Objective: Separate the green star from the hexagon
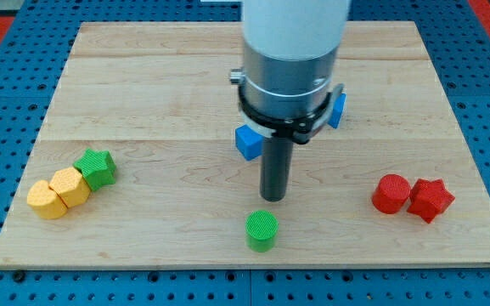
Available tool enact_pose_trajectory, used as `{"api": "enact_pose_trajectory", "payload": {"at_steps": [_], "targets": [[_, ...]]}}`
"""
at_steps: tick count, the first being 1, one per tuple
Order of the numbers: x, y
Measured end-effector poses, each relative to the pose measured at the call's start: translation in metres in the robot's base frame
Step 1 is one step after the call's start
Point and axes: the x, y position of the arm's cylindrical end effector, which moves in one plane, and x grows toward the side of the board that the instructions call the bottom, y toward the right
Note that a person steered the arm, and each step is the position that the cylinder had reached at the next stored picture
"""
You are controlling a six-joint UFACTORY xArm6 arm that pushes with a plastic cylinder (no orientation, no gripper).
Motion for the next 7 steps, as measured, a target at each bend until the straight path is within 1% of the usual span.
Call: {"api": "enact_pose_trajectory", "payload": {"at_steps": [2, 3, 4, 5, 6, 7], "targets": [[0.004, -0.073], [0.000, -0.134], [-0.001, -0.172], [-0.013, -0.191], [-0.021, -0.196], [-0.011, -0.190]]}}
